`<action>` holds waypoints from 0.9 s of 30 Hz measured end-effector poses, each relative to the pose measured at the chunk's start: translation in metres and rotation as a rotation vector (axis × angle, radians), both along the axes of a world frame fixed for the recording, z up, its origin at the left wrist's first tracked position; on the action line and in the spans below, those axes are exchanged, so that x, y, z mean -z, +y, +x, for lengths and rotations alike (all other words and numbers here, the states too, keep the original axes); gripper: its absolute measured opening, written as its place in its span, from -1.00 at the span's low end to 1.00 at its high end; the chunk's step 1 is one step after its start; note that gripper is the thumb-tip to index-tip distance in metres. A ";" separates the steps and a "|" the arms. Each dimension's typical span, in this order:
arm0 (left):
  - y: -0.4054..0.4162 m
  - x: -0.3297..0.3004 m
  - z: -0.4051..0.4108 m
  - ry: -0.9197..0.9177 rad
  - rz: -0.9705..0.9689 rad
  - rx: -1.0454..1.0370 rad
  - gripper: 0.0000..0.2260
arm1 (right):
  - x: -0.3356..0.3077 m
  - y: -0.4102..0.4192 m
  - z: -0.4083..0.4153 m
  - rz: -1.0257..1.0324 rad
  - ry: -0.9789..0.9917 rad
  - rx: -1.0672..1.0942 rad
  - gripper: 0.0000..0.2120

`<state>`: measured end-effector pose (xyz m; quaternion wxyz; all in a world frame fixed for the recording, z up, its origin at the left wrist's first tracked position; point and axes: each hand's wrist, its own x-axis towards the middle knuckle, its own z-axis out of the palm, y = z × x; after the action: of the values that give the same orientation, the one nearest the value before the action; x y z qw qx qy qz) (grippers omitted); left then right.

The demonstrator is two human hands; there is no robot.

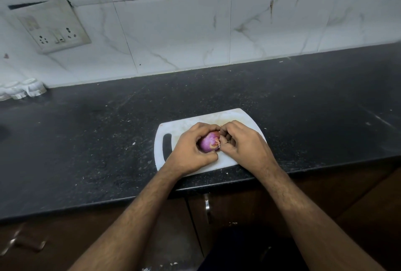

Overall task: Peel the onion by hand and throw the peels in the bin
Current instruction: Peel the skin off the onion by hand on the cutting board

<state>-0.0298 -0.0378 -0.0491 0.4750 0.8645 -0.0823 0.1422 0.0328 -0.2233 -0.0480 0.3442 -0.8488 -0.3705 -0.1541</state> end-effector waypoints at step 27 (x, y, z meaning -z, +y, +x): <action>-0.003 -0.005 -0.003 0.128 -0.078 -0.006 -0.43 | -0.002 -0.002 -0.004 0.065 -0.079 -0.009 -0.81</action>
<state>-0.0328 -0.0405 -0.0444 0.5123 0.8528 -0.0435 0.0914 0.0289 -0.2257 -0.0460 0.3573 -0.8288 -0.3826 -0.1978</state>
